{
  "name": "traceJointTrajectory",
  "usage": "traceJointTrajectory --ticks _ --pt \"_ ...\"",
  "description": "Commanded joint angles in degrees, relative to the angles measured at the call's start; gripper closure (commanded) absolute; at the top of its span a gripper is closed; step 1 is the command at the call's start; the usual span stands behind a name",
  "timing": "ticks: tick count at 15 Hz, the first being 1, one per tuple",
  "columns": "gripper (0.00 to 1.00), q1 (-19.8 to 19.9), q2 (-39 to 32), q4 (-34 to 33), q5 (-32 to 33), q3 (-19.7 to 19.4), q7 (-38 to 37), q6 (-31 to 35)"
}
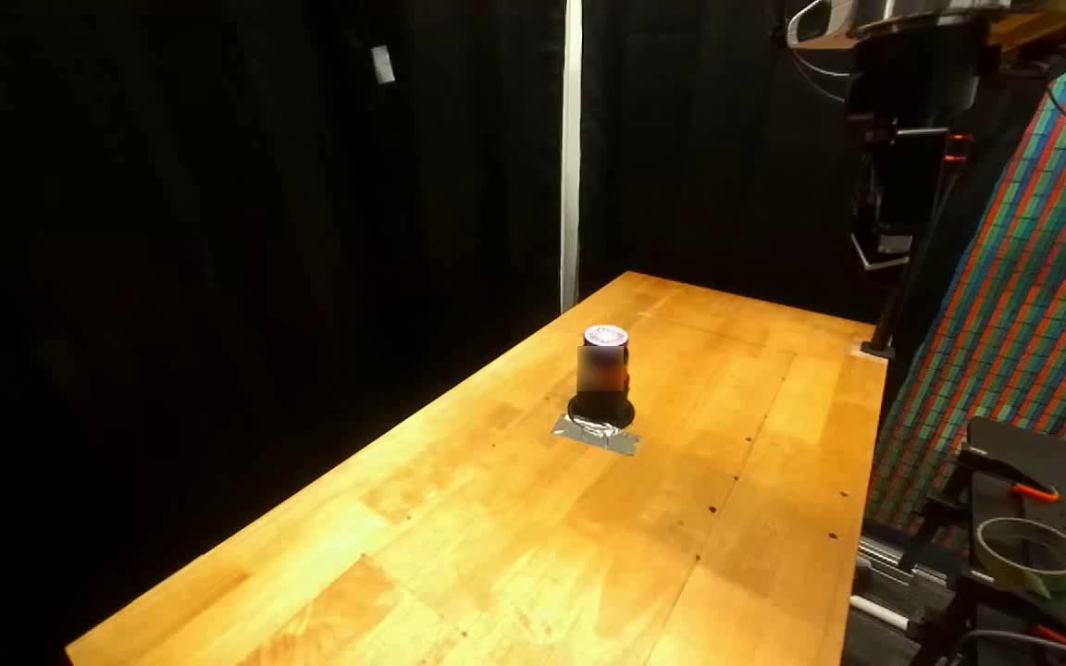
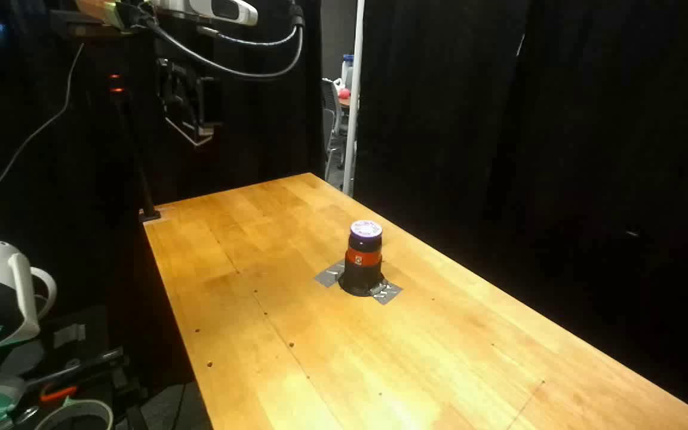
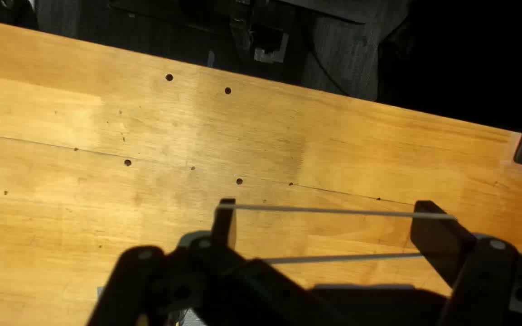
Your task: Put the elastic around the bottle
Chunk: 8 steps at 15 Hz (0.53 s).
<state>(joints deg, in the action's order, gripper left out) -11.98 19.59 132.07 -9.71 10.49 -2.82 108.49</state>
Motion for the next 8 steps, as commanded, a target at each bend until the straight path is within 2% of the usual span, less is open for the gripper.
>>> traceJointTrajectory --ticks 1,6,8 --pt "0.00 0.2 0.0 -0.2 -0.1 0.2 0.0 -0.1" --pt "0.00 0.2 0.2 -0.5 -0.1 0.2 0.0 -0.1" --pt "0.00 1.0 -4.0 -4.1 1.5 1.1 -2.8 2.7"
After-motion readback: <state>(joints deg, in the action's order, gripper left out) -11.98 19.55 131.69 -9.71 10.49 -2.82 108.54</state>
